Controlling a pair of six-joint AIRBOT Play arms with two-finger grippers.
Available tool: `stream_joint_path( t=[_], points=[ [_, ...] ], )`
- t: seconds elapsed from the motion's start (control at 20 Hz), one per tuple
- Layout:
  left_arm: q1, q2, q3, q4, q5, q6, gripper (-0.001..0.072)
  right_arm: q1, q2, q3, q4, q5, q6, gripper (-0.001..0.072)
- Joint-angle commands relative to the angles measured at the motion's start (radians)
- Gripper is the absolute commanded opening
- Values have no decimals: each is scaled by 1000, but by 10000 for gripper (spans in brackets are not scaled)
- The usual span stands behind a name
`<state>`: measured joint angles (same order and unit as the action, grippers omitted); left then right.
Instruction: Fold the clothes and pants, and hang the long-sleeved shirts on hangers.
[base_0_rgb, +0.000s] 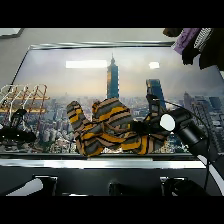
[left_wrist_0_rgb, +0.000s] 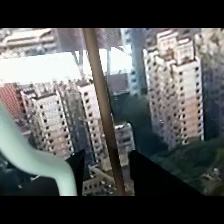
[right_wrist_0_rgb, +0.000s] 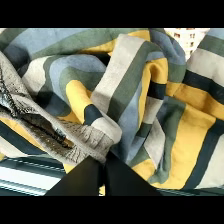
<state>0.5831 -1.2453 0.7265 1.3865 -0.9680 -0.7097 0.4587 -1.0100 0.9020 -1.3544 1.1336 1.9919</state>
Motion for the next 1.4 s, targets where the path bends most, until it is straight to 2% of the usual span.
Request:
stream_joint_path(
  t=[0.0, 0.05, 0.1, 0.15, 0.35, 0.55, 1.05, 1.15, 1.35],
  points=[
    [-1, -15, -2, 1, 1, -1, 300, 0, -1, 0, -1, -8, 13, 34],
    [-1, -22, -3, 1, 1, -1, 295, 0, -1, 0, -1, -8, 13, 34],
    [-1, -29, -3, 1, 0, -7, 140, 0, -1, 0, -1, -9, 12, 34],
    [-1, -32, -3, 1, 1, -7, 24, 0, -1, 0, -1, -9, 12, 34],
    [-1, -30, 7, -2, 11, -10, 22, 0, -1, 0, -4, -10, 12, 34],
    [-2, -24, 70, -19, 2, -145, 21, 0, -1, 0, -12, -17, 12, 34],
    [-55, 171, 231, -159, 2, -156, 20, 0, -1, 0, -11, -3, 12, 34],
    [-73, 216, 247, -173, 28, -168, 20, 0, -1, 0, -11, 6, 12, 34],
    [-109, 323, 272, -193, 132, -245, 19, 0, -1, 0, -12, 23, 12, 34]
  ],
)
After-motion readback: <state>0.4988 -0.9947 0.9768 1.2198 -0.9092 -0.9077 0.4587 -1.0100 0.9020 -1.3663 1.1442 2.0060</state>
